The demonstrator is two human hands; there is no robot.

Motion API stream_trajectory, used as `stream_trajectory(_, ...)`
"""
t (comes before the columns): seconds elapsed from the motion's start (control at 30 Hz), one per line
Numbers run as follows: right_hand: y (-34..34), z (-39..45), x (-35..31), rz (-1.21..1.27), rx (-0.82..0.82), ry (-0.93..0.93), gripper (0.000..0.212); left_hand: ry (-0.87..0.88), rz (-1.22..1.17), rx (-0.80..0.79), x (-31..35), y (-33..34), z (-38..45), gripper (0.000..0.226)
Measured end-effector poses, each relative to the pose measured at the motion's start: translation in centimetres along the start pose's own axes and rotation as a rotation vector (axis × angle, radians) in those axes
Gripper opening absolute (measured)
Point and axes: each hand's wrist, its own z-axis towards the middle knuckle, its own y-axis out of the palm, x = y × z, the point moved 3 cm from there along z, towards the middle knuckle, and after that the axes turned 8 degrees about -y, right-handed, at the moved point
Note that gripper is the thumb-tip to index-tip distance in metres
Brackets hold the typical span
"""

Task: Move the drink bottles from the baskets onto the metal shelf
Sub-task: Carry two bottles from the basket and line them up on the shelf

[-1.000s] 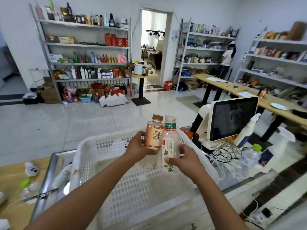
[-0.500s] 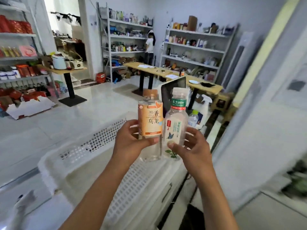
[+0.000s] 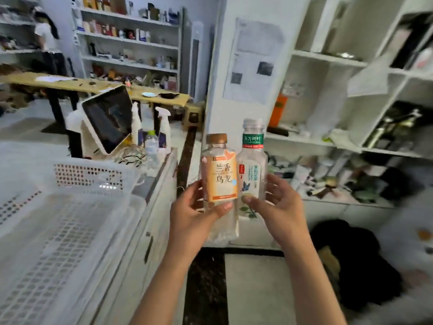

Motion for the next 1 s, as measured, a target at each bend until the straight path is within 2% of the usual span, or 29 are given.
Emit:
stream_trajectory(0.17,-12.4,-5.1,1.0,-0.101,0.200,0.029,0.059,-0.043,-0.013,-0.219,-1.2,10.9,-4.3,0.047)
stream_trajectory(0.43,-30.7,-17.9,1.8,-0.256,0.567,0.059,0.053,-0.003,0.046,-0.605,-1.6,29.1,-14.7,0.053)
stream_trajectory(0.57,-38.2,-24.5,1.8,-0.290,0.685,0.110,0.066,-0.016,0.049,-0.750,-2.1,36.1,-21.4,0.073)
stream_trajectory(0.73,-44.5,-31.3,1.3,-0.293,0.784,0.129,0.062,-0.031,0.051,-0.878,-2.7,42.5,-28.6,0.066)
stream_trajectory(1.0,-51.6,-39.5,2.6,-0.315,0.933,0.196,0.063,-0.096,0.055,-0.993,-4.8,48.7,-38.1,0.075)
